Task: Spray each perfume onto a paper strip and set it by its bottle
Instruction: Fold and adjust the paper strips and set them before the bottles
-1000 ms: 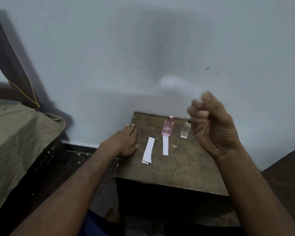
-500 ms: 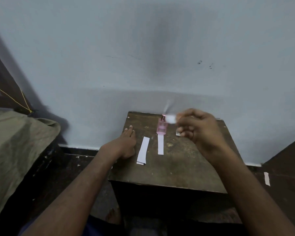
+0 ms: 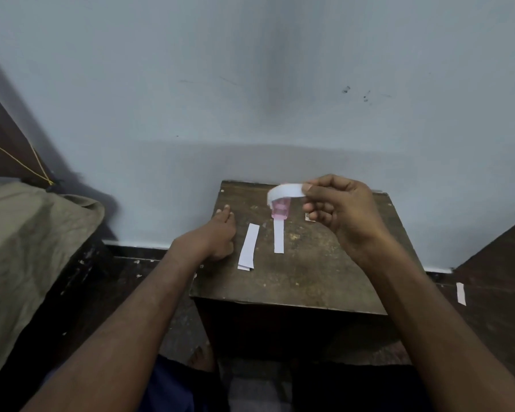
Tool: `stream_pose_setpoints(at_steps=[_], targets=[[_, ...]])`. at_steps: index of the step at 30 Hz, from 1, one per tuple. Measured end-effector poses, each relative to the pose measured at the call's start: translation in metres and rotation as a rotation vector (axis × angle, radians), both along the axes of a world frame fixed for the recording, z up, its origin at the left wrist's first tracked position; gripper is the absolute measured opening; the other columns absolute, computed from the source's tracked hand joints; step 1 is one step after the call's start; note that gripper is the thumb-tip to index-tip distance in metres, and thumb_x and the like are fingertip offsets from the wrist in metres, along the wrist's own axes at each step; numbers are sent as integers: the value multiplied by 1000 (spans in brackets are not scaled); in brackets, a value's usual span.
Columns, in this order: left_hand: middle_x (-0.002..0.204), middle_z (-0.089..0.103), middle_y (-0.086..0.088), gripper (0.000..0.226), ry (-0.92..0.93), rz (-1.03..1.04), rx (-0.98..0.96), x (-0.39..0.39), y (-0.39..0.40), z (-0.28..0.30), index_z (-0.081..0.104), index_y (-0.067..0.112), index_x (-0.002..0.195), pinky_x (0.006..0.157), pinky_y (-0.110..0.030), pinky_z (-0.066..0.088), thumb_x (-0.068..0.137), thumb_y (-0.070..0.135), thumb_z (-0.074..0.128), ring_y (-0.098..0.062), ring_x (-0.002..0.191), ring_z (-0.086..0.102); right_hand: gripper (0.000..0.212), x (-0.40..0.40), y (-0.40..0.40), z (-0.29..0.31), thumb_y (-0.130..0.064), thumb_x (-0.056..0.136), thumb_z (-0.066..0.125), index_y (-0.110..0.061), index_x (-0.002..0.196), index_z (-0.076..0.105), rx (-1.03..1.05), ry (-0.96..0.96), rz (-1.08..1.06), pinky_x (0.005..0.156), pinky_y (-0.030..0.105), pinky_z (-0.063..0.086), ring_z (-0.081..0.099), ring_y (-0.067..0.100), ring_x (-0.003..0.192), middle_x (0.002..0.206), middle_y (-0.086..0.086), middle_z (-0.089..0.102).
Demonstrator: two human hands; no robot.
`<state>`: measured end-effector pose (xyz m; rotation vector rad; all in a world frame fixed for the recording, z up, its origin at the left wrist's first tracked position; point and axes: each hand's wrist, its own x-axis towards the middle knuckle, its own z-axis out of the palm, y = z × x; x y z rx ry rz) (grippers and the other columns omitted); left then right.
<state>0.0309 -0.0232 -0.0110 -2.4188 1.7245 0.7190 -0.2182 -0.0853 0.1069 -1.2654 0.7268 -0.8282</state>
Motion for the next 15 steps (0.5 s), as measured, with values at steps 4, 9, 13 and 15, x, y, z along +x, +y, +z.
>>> stream_pose_setpoints(at_steps=[4,9,13,15], targets=[[174,-22,-14,74,5,-1,9,-1,-2,2,-8,-1,165,133,-42,5,106,6,36,-29,163,-10,7,-10,4,36,-11,86,68,-14,85,74,229,-620,278,45,10,47,56,0,51,66,-3,64],[174,-23,-14,74,0,-3,12,-3,0,2,-9,-1,165,133,-43,5,106,6,35,-28,163,-12,3,-3,-4,-5,2,91,74,1,90,77,-333,413,-99,55,28,57,72,19,55,67,12,76],[173,-23,-15,75,4,-6,13,-5,1,5,-11,0,165,133,-45,3,106,6,36,-31,162,-15,13,-13,-5,19,0,91,69,-9,84,75,-6,-307,23,46,14,44,56,5,50,66,2,68],[173,-23,-15,77,3,-10,-9,-5,1,7,-13,1,164,132,-45,1,106,7,38,-33,161,-19,18,-17,-5,28,-4,93,63,-14,83,75,231,-642,160,42,9,41,51,0,49,66,-4,62]])
